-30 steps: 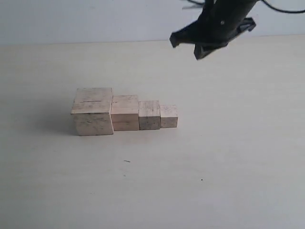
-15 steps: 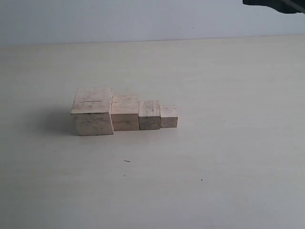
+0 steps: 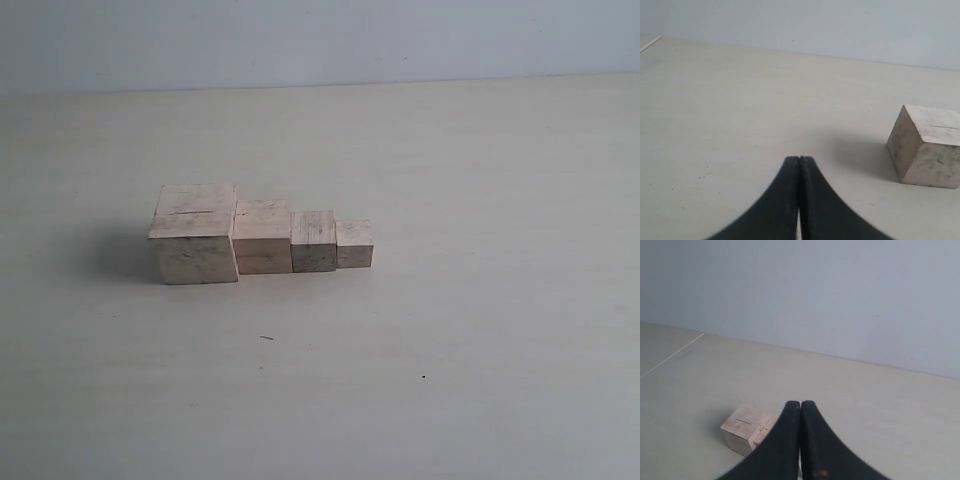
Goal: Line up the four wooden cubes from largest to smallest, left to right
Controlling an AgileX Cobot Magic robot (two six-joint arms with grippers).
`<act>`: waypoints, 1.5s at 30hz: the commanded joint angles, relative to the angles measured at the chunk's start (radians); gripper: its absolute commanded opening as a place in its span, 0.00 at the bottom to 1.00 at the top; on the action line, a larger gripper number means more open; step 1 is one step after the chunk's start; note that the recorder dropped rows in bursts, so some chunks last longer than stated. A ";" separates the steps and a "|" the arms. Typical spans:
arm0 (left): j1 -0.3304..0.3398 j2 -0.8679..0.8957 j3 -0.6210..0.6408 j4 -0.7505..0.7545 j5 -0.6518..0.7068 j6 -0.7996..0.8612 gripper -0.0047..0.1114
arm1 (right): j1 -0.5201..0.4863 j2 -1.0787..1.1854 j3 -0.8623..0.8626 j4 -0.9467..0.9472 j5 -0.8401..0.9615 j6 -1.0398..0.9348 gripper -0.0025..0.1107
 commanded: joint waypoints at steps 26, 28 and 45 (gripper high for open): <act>0.002 -0.006 0.003 0.004 -0.012 0.000 0.04 | -0.553 -0.526 0.738 -0.087 -0.418 -0.014 0.02; 0.002 -0.006 0.003 0.004 -0.012 0.000 0.04 | -0.585 -0.550 0.759 -0.089 -0.418 -0.014 0.02; 0.002 -0.006 0.003 0.004 -0.012 0.000 0.04 | -0.619 -0.653 0.892 -0.094 -0.333 -0.014 0.02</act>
